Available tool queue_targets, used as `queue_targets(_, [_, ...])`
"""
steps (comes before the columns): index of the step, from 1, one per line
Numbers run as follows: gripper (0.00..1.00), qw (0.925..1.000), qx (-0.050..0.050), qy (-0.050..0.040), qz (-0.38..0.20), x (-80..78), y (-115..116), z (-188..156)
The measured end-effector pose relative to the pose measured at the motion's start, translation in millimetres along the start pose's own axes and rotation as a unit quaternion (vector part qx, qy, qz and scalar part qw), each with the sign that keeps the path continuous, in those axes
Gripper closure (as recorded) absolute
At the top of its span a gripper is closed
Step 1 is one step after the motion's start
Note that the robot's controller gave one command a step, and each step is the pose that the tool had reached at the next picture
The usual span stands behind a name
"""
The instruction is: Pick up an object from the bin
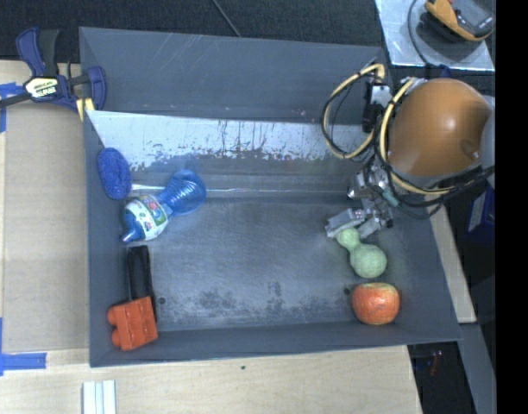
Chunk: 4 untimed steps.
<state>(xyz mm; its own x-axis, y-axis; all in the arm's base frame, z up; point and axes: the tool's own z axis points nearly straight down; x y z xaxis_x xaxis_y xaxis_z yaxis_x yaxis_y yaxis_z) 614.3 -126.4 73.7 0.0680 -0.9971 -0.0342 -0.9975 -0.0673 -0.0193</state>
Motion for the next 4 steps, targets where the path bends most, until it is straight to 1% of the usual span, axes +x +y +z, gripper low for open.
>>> queue_targets(1, [1.0, 1.0, -0.003, 0.0009, 0.0, 0.2, 1, -39])
queue_targets(2, [1.0, 1.0, 0.0, 0.0016, 0.0, -2.8, -2, -88])
queue_targets(3, [1.0, 1.0, 0.003, 0.0017, 0.001, -3.5, -3, -110])
queue_targets(4, [1.0, 1.0, 0.005, 0.0014, 0.002, -3.7, -4, -116])
